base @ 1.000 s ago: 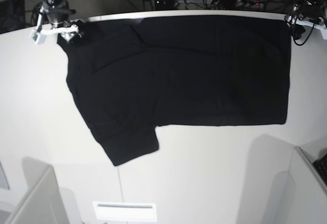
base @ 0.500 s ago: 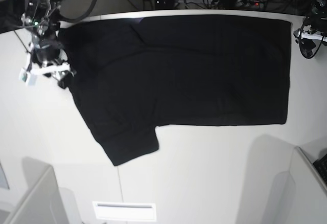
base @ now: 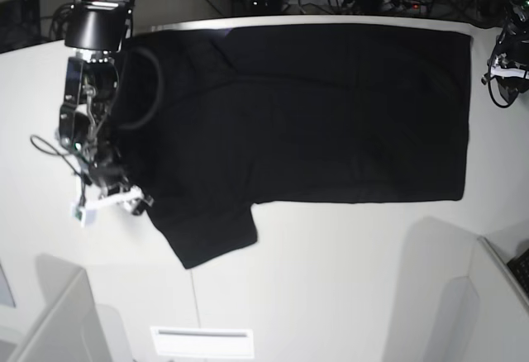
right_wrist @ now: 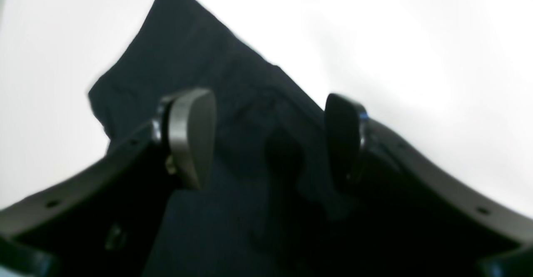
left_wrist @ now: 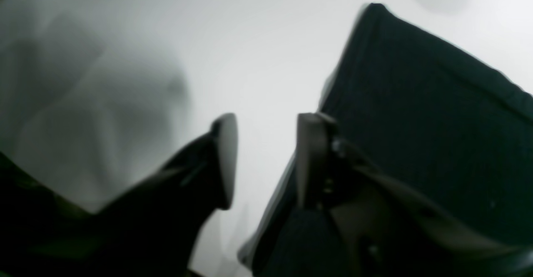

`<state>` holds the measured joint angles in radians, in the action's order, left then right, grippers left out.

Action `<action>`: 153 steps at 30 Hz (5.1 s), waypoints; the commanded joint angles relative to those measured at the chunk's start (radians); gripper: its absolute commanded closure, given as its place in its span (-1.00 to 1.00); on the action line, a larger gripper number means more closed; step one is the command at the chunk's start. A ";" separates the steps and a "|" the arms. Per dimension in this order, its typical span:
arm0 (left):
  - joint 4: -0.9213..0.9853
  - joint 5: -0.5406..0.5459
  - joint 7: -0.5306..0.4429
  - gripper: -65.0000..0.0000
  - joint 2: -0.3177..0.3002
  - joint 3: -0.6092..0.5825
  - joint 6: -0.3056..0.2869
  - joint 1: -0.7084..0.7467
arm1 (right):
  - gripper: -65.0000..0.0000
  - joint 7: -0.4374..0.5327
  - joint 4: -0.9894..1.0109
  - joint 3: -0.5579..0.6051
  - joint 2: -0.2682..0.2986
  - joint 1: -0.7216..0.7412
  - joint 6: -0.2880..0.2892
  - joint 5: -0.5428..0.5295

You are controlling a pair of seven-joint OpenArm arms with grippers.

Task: Fold the T-shirt properly
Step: 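Reach the right gripper to the sleeve corner and grasp it, then reach the left gripper to the opposite hem corner and grasp it, then fold the hem edge with both grippers over onto the collar edge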

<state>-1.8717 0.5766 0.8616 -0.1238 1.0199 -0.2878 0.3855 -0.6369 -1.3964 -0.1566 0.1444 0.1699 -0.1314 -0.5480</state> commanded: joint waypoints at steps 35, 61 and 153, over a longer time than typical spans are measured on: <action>-0.013 0.010 -0.020 0.77 -0.014 0.012 -0.004 0.023 | -0.28 0.246 0.995 0.472 0.008 0.578 0.253 -0.007; 0.410 0.010 -0.018 -0.64 -0.279 -0.263 0.000 -0.310 | 1.00 0.248 0.995 0.470 0.008 0.580 0.247 -0.010; 0.363 -0.300 -0.195 1.00 -0.216 -0.554 -0.009 -0.412 | 1.00 -0.051 0.168 0.104 0.082 0.164 0.244 -0.010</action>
<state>-1.4872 0.2642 0.6914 -0.3237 0.4644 -0.2878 -0.0109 -0.7082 -1.2068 -0.0513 0.2211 0.3016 0.1097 -0.5438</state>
